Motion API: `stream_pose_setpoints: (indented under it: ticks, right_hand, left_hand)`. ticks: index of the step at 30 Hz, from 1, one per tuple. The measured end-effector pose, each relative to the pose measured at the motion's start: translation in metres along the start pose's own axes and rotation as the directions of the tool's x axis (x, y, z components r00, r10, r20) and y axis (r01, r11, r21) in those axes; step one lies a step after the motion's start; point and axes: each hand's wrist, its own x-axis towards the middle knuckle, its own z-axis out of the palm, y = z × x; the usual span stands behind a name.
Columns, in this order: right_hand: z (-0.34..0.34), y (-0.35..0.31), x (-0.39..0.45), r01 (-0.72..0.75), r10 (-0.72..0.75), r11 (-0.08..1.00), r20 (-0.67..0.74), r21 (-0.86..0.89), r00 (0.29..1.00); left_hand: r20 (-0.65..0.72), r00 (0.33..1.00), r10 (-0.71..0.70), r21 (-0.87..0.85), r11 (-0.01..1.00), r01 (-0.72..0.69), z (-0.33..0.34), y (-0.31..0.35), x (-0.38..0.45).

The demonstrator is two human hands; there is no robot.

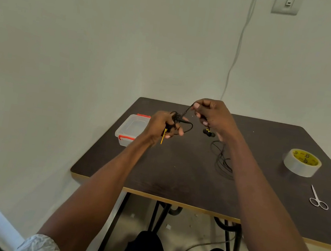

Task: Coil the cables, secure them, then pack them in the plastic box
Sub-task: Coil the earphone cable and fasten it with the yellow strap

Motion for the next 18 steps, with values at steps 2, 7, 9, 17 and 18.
stream_pose_setpoints:
  ticks: [2, 7, 9, 17, 18]
  right_hand:
    - [0.002, 0.008, 0.003, -0.005, 0.006, 1.0, -0.07, 0.011, 0.998]
    - [0.008, 0.039, -0.001, -0.026, 0.032, 0.999, -0.146, 0.044, 0.989]
    - [0.012, 0.05, -0.007, -0.046, 0.059, 0.994, -0.14, 0.095, 0.988]
    - [0.034, 0.07, -0.03, -0.152, 0.131, 0.944, 0.088, 0.295, 0.987]
    - [0.034, 0.069, -0.031, -0.163, 0.129, 0.939, 0.128, 0.303, 0.983]
  left_hand:
    - [0.054, 0.998, -0.019, -0.063, 0.998, 0.023, 0.002, 0.002, -0.001]
    - [0.146, 0.989, -0.032, -0.152, 0.987, 0.055, 0.003, 0.004, -0.006]
    - [0.196, 0.98, -0.028, -0.294, 0.952, 0.086, 0.003, 0.003, -0.007]
    - [0.163, 0.985, -0.052, -0.62, 0.771, 0.143, 0.009, -0.003, -0.004]
    - [0.18, 0.982, -0.059, -0.631, 0.758, 0.162, 0.008, -0.004, -0.004]
